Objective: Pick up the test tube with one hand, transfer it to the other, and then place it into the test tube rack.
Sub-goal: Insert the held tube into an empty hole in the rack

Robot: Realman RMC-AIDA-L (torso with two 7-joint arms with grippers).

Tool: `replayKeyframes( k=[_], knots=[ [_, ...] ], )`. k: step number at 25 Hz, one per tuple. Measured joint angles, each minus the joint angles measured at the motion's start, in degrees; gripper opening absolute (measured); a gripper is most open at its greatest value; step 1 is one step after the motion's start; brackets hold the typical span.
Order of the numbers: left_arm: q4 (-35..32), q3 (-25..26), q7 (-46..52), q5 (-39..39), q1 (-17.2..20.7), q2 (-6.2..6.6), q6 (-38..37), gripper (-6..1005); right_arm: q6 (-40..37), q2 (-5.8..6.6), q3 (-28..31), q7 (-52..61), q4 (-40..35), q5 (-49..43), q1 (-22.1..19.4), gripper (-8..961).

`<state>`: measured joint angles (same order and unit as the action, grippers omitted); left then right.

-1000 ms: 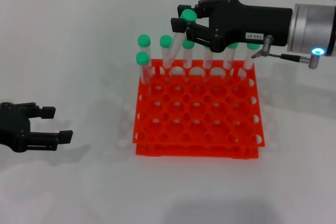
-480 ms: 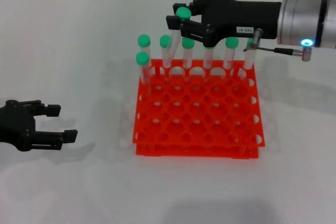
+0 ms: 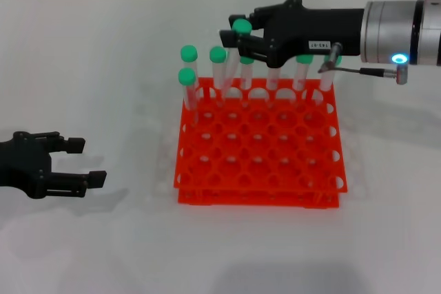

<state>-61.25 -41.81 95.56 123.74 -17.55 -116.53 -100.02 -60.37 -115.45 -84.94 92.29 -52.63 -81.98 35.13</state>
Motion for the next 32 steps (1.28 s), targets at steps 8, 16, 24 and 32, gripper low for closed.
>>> replayKeyframes(
  k=[8, 16, 24, 32],
  knots=[
    [0.0, -0.1, 0.0, 0.0, -0.3, -0.12, 0.1, 861, -0.5, 0.11, 0.0, 3.0, -1.0, -2.3, 0.1, 306],
    [0.0, -0.1, -0.1, 0.0, -0.4, -0.17, 0.1, 861, -0.8, 0.05, 0.0, 3.4, -1.3, -2.4, 0.5, 310],
    [0.0, -0.1, -0.1, 0.0, -0.4, -0.27, 0.1, 862, -0.3, -0.11, -0.2, 3.6, 0.0, -2.4, 1.7, 313],
    [0.1, -0.1, -0.5, 0.0, -0.4, -0.34, 0.1, 862, 1.5, -0.28, -1.7, 3.6, 0.4, -2.4, 2.1, 317]
  ],
)
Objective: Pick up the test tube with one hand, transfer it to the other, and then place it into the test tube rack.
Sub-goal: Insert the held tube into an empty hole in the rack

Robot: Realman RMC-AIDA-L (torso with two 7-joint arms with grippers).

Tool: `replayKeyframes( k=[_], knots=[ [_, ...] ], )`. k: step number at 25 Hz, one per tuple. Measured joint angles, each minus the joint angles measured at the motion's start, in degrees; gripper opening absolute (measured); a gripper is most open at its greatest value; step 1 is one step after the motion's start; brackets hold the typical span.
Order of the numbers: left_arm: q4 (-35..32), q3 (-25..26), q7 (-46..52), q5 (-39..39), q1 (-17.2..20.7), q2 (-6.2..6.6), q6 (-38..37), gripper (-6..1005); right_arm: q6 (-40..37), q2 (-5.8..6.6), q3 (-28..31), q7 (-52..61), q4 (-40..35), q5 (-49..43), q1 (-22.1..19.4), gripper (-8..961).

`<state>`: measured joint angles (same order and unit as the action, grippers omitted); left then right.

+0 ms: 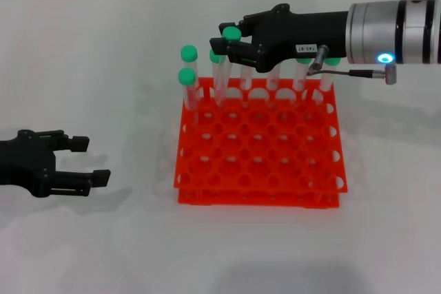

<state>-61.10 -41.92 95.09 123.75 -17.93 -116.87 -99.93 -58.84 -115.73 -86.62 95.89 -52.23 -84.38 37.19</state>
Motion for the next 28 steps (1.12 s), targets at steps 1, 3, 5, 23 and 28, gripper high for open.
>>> replayKeyframes(
  k=[1, 3, 5, 23, 28],
  knots=[
    [0.2, 0.0, -0.1, 0.0, 0.0, -0.03, 0.0, 862, 0.3, -0.04, -0.2, 0.0, 0.2, 0.0, 0.1, 317],
    [0.5, 0.0, -0.3, 0.0, 0.0, -0.04, 0.0, 862, 0.6, -0.11, -0.4, 0.0, 0.4, 0.0, 0.1, 318],
    [0.6, 0.0, -0.3, 0.0, -0.1, -0.03, 0.0, 862, 0.9, -0.15, -0.7, 0.0, 0.4, 0.1, 0.2, 319],
    [0.7, 0.0, -0.3, 0.0, -0.1, -0.25, 0.6, 861, 3.6, -0.28, -3.8, -0.4, 1.8, 0.2, 0.7, 327],
    [0.8, 0.0, -0.3, 0.0, -0.1, -0.3, 0.7, 861, 4.3, -0.32, -4.7, -0.5, 1.9, 0.3, 0.6, 329]
  ],
)
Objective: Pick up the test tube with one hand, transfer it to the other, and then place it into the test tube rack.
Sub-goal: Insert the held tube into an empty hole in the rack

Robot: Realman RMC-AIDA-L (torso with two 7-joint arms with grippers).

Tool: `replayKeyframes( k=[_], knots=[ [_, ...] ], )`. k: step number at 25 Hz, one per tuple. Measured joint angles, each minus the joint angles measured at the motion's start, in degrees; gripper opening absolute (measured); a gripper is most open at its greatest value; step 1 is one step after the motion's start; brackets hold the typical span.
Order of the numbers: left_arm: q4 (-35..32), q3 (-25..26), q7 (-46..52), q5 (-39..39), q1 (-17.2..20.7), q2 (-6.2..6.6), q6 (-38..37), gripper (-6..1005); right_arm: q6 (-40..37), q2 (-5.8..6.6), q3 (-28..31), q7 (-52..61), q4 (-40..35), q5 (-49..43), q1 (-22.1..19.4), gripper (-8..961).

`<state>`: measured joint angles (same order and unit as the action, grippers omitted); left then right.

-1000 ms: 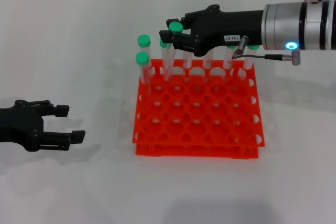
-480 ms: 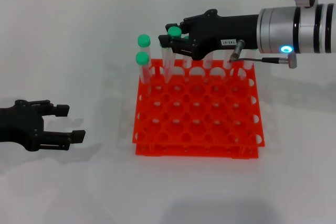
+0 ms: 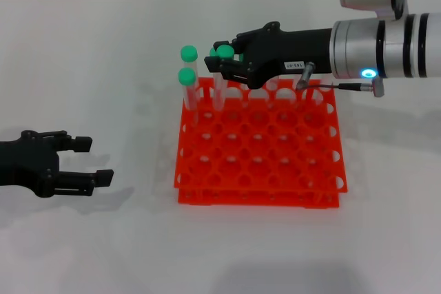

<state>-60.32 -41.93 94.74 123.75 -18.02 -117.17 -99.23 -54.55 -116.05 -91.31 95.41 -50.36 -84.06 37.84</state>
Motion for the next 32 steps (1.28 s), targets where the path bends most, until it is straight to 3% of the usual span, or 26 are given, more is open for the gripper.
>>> replayKeyframes(
  k=[32],
  knots=[
    [0.6, 0.0, -0.7, 0.0, -0.1, -0.27, 0.6, 861, 2.0, 0.03, -3.3, -0.4, 0.1, -0.2, 0.1, 343]
  ],
)
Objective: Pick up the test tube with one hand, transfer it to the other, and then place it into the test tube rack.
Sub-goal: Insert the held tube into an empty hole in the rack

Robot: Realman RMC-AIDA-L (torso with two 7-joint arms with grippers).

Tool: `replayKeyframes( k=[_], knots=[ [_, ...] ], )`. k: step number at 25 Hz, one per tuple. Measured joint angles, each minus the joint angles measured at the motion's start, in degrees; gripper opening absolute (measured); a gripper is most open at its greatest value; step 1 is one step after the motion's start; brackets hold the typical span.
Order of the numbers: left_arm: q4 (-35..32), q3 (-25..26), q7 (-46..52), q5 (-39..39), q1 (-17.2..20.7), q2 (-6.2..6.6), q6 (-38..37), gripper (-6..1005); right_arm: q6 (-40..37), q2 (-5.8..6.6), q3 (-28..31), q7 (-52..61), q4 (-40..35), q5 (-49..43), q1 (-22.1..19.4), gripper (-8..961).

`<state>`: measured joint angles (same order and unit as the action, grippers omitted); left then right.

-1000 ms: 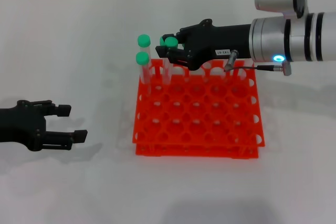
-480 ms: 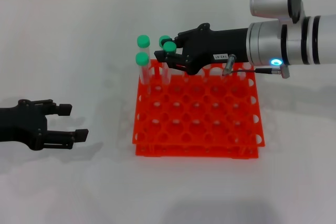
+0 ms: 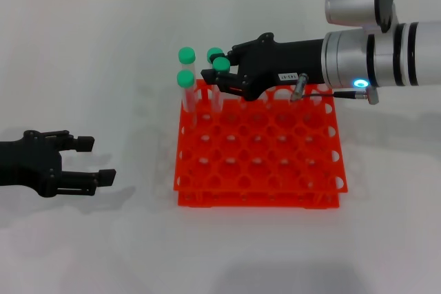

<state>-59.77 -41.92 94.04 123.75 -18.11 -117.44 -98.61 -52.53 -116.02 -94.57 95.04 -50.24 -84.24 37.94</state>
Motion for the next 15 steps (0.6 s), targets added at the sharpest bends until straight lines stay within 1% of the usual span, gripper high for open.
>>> replayKeyframes(
  k=[15],
  knots=[
    [1.0, -0.1, -0.5, 0.0, -0.2, -0.07, 0.0, 862, 0.0, 0.0, -0.2, -0.2, 1.1, 0.0, 0.0, 350]
  ],
)
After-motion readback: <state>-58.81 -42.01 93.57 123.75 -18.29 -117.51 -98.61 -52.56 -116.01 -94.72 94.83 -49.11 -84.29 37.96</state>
